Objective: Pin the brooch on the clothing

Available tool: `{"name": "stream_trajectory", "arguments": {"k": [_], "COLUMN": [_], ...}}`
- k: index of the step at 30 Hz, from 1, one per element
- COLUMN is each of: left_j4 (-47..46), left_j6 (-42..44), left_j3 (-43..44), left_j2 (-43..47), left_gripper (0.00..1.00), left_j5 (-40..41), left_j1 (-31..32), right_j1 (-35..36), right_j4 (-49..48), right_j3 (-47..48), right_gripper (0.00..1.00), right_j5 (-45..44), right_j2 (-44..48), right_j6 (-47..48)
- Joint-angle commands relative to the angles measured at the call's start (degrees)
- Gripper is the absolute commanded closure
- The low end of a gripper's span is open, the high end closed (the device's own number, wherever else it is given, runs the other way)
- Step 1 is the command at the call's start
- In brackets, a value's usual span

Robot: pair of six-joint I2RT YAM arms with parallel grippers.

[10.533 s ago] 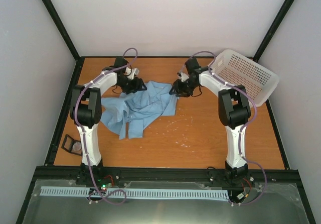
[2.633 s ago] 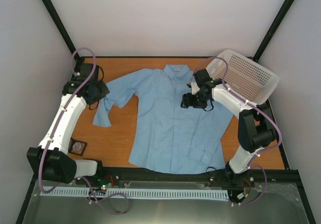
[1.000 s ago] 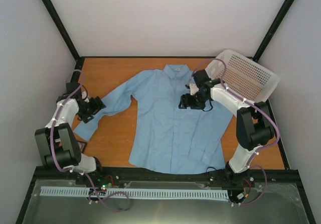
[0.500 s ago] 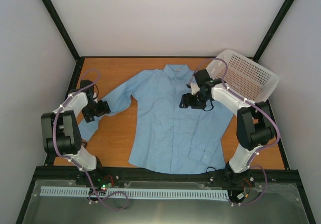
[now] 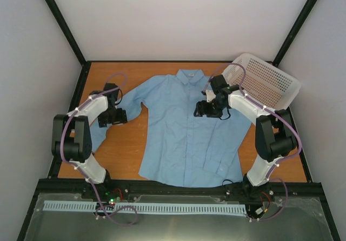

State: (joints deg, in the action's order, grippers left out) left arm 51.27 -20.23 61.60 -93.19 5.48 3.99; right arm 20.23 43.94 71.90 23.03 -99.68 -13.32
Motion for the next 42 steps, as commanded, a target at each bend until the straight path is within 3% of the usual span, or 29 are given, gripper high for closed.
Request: {"name": "stream_trajectory", "arguments": {"k": [1,6,10,14,15,23,30,37,40,41,42], "left_j4": [2.8,2.4,3.1,2.9,3.0,1.4,0.4,1.4,2.4,2.5,2.9], "left_j6": [-0.7,-0.1,-0.4,-0.9,-1.1,-6.6,-8.7,-9.6,-10.8,-10.9,-10.9], "left_j3": [3.4,3.2,3.7,3.2,3.2,-0.6,-6.3,-11.1,-13.1,-13.1,-12.4], "left_j2": [-6.0,-9.2,-9.7,-6.8,-6.2,1.8,4.0,5.2,6.6,7.1,7.1], "left_gripper": [0.16,0.29,0.69,0.97,0.99,0.99,0.99,0.99,0.89,0.80,0.64], "left_j5": [7.3,11.1,10.3,4.0,1.6,-28.5,-37.0,-36.8,-33.9,-32.9,-31.4], "left_j1": [1.3,2.2,2.3,2.8,2.8,3.1,4.6,10.9,11.0,11.0,11.0], "right_j1": [-0.4,-0.6,-0.8,-1.0,-1.0,-4.5,-8.7,-10.3,-10.4,-10.4,-10.4], "right_j4": [-0.1,-0.2,-0.4,-0.7,-0.7,-0.1,1.0,2.5,2.8,2.9,3.1], "right_j3": [-0.2,-0.6,-1.6,-2.5,-2.6,-2.3,-0.4,1.7,2.3,2.4,2.5], "right_gripper": [0.27,0.27,0.27,0.27,0.27,0.27,0.26,0.25,0.25,0.25,0.25], "right_j5": [0.5,0.2,0.0,0.0,0.0,-0.7,-5.2,-8.9,-8.4,-8.1,-8.1], "right_j2": [2.2,3.2,4.1,4.4,4.4,3.9,2.6,1.5,1.5,1.4,1.4], "right_j6": [0.2,0.0,0.0,-0.1,-0.2,-0.8,0.2,1.5,1.5,1.3,1.1]}}
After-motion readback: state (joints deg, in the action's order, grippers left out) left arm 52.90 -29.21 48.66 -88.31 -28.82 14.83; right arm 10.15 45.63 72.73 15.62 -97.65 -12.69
